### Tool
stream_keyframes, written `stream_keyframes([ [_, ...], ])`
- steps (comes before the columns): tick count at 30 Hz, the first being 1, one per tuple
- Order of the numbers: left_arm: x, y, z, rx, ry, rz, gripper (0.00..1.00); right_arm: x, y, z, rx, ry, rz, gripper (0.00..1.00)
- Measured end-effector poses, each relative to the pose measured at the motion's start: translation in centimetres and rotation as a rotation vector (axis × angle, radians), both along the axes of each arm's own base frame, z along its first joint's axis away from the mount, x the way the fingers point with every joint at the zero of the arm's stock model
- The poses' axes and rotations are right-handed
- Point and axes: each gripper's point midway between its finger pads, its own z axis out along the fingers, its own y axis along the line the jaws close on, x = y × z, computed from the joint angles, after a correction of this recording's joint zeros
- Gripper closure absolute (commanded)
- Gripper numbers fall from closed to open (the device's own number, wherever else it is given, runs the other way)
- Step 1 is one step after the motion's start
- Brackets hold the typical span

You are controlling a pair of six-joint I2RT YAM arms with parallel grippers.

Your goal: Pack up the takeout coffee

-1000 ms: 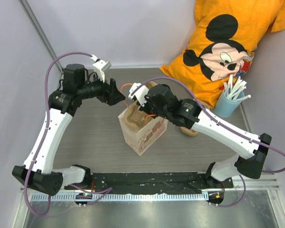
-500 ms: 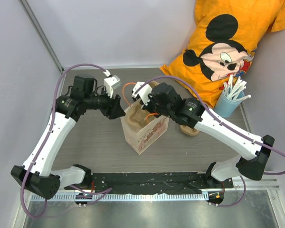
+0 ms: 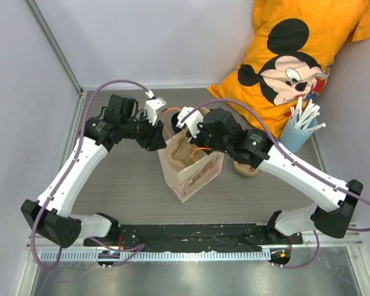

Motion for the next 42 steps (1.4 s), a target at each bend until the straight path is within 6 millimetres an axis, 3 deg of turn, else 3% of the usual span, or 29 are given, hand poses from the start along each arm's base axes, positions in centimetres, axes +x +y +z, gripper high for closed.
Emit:
stream_keyframes([
  [6,0.8,-1.0,0.4,0.017,-0.001,-0.017,0.57,-0.3,0.3,-0.1,0.007,0.011,0.019,0.99],
  [12,1.0,-1.4,1.7,0.010,-0.035,-0.032,0.68,-0.4,0.4,-0.1,0.009,0.014,0.026,0.99],
  [21,0.0,-1.9,0.7,0.053,-0.025,-0.080,0.66,-0.5,0.2,-0.1,0.004,0.017,0.025,0.99],
  [23,0.0,-1.9,0.6,0.057,-0.023,-0.082,0.70,-0.5,0.2,-0.2,0.003,0.017,0.025,0.99],
  [29,-0.1,-1.8,0.1,0.086,-0.026,-0.079,0.98,-0.5,0.1,-0.3,-0.003,0.018,0.027,0.99],
  [34,0.3,-1.7,-0.4,0.116,-0.041,-0.051,1.00,-0.6,-0.1,-0.3,-0.012,0.025,0.027,0.99],
  [38,1.4,-1.2,-0.6,0.139,-0.060,0.021,1.00,-0.5,-0.1,0.6,0.001,0.016,0.017,0.99],
  [42,2.8,-0.4,-0.4,0.158,-0.083,0.124,1.00,0.1,0.1,3.0,0.047,-0.015,-0.017,0.99],
])
